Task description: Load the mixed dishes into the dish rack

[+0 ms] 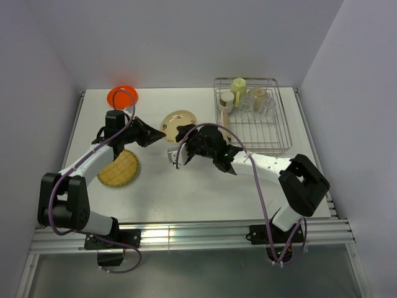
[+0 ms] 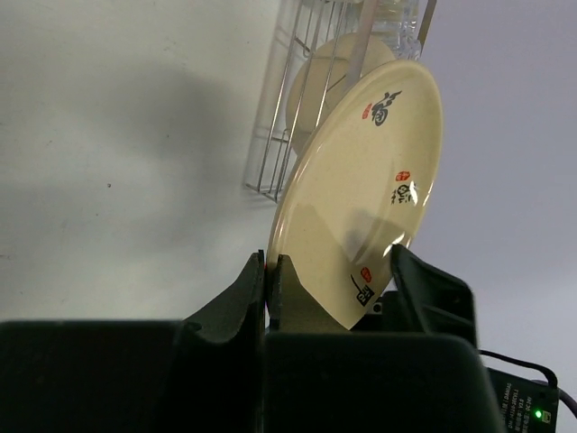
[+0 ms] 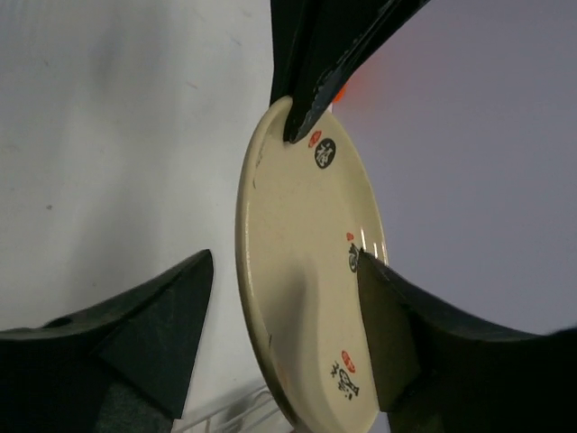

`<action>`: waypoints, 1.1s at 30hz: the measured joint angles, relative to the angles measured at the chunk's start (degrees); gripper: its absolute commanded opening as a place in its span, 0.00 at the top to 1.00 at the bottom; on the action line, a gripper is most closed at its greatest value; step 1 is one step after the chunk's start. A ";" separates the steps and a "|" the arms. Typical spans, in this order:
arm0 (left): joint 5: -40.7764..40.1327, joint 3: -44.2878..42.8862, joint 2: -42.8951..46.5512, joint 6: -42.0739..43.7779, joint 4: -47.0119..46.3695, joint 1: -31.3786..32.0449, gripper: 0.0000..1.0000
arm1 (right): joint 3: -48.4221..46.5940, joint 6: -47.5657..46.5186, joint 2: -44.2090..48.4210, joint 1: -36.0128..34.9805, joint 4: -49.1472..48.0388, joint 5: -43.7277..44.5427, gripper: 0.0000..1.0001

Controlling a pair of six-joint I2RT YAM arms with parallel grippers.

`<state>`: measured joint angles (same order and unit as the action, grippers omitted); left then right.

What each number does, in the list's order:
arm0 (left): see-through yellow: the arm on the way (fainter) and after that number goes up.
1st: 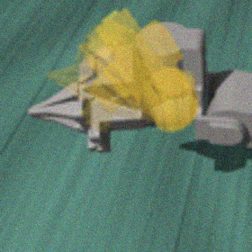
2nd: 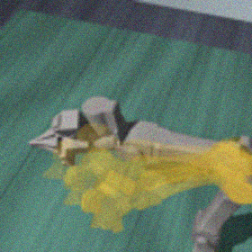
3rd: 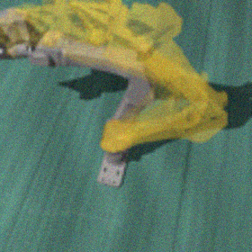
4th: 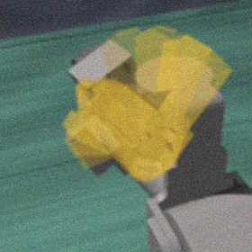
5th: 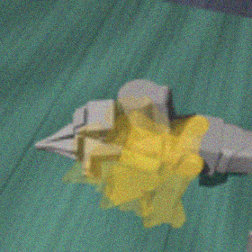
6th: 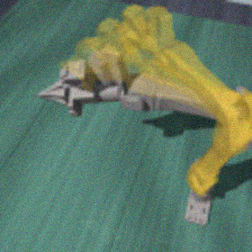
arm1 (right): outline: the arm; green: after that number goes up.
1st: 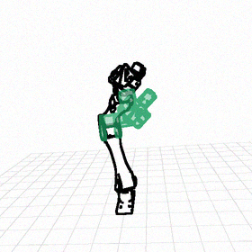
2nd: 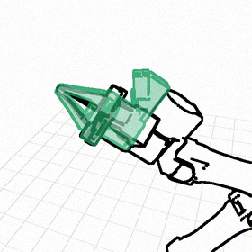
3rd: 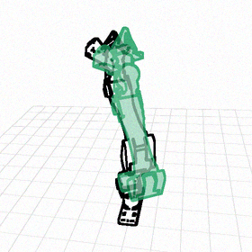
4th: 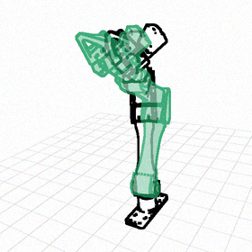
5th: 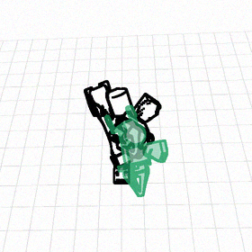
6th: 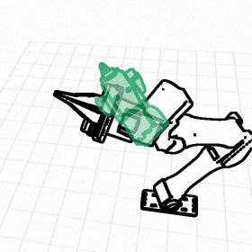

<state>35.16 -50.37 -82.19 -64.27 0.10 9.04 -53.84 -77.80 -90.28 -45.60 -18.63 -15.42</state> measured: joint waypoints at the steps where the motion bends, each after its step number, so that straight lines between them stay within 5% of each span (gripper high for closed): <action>1: 0.00 0.13 0.00 -0.07 -0.02 0.02 1.00 | 0.00 -0.33 -0.57 -0.09 -0.50 0.74 0.37; 4: -0.02 0.66 0.26 -0.09 0.11 0.07 1.00 | 0.00 -1.68 -1.97 -0.17 -1.99 2.80 0.73; 9: -0.61 1.27 1.18 -2.08 -0.72 -0.13 1.00 | 0.39 -4.74 -2.84 -0.61 -1.62 4.33 0.98; 14: -0.96 1.46 1.31 -2.27 -0.70 -0.11 0.78 | 0.61 -5.79 -2.84 -0.66 -2.23 4.50 1.00; 17: -0.96 1.31 1.73 -0.59 -0.13 0.00 0.50 | 0.61 -4.35 -2.84 -0.66 -2.38 4.46 1.00; 25: -4.76 -2.62 4.35 5.20 6.49 -0.42 0.33 | 0.57 0.76 -2.80 -0.66 -2.32 4.37 1.00; 33: -21.00 -12.46 13.07 18.88 16.11 -1.64 0.19 | -7.39 19.39 -0.42 -0.22 6.93 2.12 1.00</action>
<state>14.15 -62.83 -69.12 -45.39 16.21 7.40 -61.23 -58.41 -90.70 -45.82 -11.70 -13.30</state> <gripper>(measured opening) 0.782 0.177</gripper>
